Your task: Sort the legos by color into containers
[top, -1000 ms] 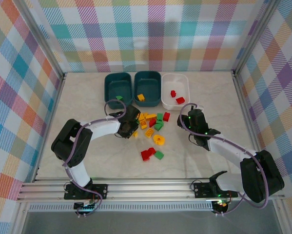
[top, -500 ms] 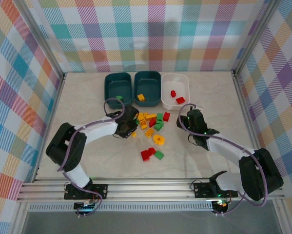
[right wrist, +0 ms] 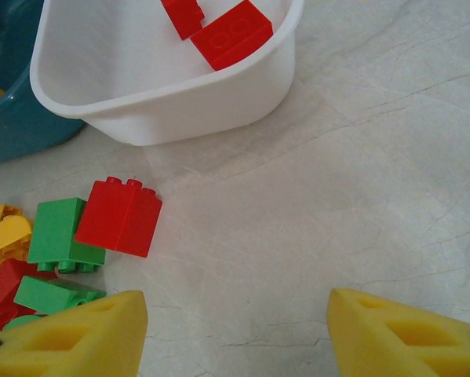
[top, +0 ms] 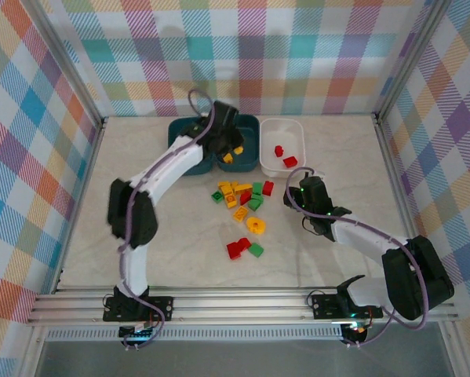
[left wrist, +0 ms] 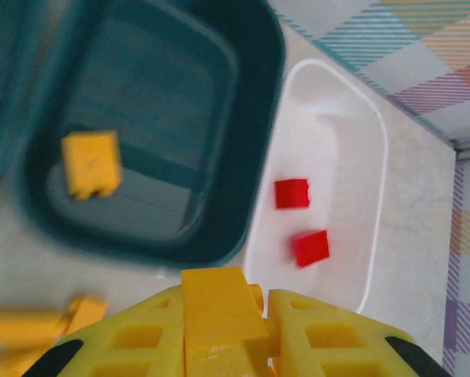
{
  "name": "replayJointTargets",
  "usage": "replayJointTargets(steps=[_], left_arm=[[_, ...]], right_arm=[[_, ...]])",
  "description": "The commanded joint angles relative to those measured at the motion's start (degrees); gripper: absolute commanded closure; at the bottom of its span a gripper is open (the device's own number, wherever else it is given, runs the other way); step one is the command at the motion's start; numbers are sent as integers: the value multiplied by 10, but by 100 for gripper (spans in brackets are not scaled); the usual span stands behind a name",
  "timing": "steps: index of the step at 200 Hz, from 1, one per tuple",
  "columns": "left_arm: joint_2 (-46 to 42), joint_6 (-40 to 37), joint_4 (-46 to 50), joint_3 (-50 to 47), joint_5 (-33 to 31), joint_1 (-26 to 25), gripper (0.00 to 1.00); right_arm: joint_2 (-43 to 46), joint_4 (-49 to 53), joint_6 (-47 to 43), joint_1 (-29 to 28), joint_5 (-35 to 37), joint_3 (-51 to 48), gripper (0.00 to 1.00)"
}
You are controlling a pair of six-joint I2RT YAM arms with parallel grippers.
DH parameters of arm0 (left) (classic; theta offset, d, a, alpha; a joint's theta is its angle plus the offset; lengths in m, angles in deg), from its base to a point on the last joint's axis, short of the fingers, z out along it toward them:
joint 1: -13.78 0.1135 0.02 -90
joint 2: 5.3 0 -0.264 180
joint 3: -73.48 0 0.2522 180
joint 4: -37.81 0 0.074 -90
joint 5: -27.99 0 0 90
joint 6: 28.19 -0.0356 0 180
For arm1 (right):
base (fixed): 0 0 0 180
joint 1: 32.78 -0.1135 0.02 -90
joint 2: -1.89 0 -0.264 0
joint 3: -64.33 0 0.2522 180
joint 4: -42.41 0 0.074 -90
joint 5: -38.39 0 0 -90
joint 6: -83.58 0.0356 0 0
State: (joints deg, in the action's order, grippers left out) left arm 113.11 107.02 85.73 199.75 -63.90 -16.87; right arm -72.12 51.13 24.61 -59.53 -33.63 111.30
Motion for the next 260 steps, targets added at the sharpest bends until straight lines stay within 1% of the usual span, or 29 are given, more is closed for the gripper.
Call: replayJointTargets(steps=[1,9,17,26,38,57,93,106,117,127,141,151,166,188,203,221,234,249,260], left_arm=[[121,-71,89,135,86,23,73],[166,-85,110,199,88,24,72],[211,-93,149,271,77,25,72],[258,-96,184,346,71,27,73],[299,-94,205,405,75,33,71],[305,-87,194,394,86,40,66],[274,-119,187,385,128,34,35],[235,-133,192,373,142,23,28],[183,-150,171,317,149,6,22],[118,-169,147,241,109,-18,15],[24,-180,97,104,53,-47,7],[-35,-174,59,2,28,-56,6],[-112,-138,14,-145,-11,-56,6],[-196,-94,-35,-319,-62,-52,6],[-233,-57,-51,-400,-83,-47,9],[-255,-34,-54,-454,-115,-42,20],[-253,-33,-59,-472,-132,-40,29],[-228,-25,-43,-466,-142,-36,36],[-208,-28,-43,-457,-132,-33,38]], right_arm=[[3,-1,-1,-6,-2,18,37],[2,0,2,-6,-1,18,37],[-1,-1,6,-5,-7,20,37],[-11,1,10,-6,-23,26,36],[-24,6,15,-6,-41,35,36],[-37,8,19,-6,-47,40,36],[-44,8,21,-6,-52,43,34],[-44,8,22,-6,-52,43,34],[-45,8,22,-6,-53,42,34],[-45,9,24,-6,-52,43,34],[-42,14,26,-6,-48,42,34],[-35,19,30,-6,-41,40,33],[-11,17,43,-6,-19,25,33],[43,4,68,-5,36,-13,30],[73,-5,79,-5,59,-37,28],[95,-11,85,-6,71,-51,28],[103,-14,86,-5,80,-57,28],[109,-19,92,-6,89,-65,28],[116,-30,92,-6,90,-74,28]])
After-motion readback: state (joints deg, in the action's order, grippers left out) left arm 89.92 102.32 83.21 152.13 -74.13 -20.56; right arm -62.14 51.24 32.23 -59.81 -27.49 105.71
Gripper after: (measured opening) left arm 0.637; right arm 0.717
